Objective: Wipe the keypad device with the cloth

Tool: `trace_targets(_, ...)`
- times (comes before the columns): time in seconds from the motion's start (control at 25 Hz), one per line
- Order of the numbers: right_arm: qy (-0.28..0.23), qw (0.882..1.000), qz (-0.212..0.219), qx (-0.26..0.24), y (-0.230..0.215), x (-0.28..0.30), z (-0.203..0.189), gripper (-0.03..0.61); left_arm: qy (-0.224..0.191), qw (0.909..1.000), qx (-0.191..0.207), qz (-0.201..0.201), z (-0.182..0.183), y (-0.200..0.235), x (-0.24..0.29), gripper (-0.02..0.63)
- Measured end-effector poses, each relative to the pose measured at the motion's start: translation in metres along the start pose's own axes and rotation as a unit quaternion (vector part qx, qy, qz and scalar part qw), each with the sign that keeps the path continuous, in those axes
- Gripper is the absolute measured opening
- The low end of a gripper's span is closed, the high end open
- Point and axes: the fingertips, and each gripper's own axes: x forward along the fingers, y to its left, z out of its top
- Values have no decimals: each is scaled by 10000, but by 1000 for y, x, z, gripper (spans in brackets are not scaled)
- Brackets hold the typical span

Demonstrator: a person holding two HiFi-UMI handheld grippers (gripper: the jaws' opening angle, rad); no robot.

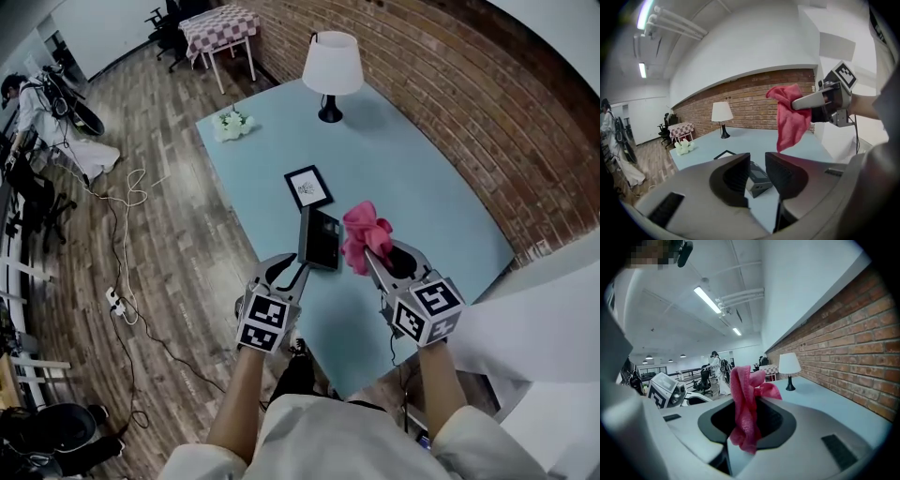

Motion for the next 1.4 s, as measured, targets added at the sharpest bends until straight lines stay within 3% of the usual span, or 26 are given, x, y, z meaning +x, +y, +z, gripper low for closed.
trace_targets(0.44,329,9970,7,701,-49,126,-37,117,609,9962,-502,-365,-54,34,94,166)
trace_targets(0.64,383,9944,98,982,-55,165,-53,118,885,9935,-555,-452,-77,35,110,166)
trace_targets(0.88,454,9920,228,1154,-54,204,-69,117,881,9921,-716,-529,-82,34,115,181)
trace_targets(1.0,572,9922,247,1079,-50,216,-81,118,893,9918,-722,-565,-83,32,114,183)
trace_targets(1.16,912,9944,63,532,-46,226,-104,119,889,9919,-703,-580,-83,31,113,179)
trace_targets(1.4,1141,9932,-227,92,-52,229,-115,121,821,9925,-673,-612,-84,32,113,176)
